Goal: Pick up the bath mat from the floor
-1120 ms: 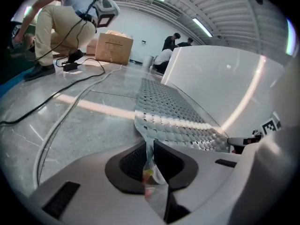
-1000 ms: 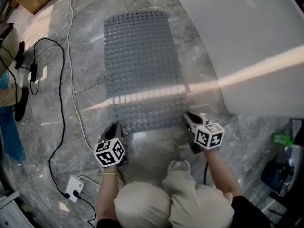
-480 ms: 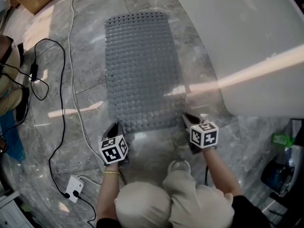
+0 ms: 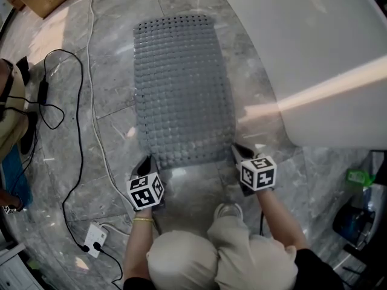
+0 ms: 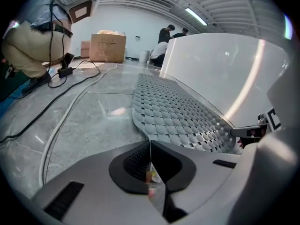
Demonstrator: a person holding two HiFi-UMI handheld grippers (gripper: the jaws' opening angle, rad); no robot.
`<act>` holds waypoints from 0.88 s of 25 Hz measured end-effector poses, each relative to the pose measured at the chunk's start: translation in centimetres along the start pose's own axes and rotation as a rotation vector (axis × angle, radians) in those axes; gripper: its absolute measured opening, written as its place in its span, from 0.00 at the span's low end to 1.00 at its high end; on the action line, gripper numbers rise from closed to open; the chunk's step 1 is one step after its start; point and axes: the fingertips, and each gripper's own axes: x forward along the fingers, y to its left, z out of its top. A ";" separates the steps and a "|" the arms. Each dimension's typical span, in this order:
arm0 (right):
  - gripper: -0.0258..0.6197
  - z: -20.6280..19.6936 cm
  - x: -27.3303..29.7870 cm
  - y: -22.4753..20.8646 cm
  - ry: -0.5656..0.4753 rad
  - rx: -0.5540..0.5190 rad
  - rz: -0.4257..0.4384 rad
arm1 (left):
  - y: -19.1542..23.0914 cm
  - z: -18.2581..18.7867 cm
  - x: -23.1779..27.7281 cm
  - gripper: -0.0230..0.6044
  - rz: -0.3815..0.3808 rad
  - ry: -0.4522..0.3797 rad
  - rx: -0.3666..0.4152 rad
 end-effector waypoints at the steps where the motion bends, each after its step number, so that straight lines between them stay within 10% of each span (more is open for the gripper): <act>1: 0.07 0.1 -0.1 0.1 -0.004 -0.004 -0.002 | -0.1 0.1 -0.1 0.05 0.000 -0.003 0.006; 22: 0.07 2.9 -2.4 2.0 -0.038 0.003 0.007 | -2.6 2.7 -2.9 0.04 -0.039 -0.041 0.018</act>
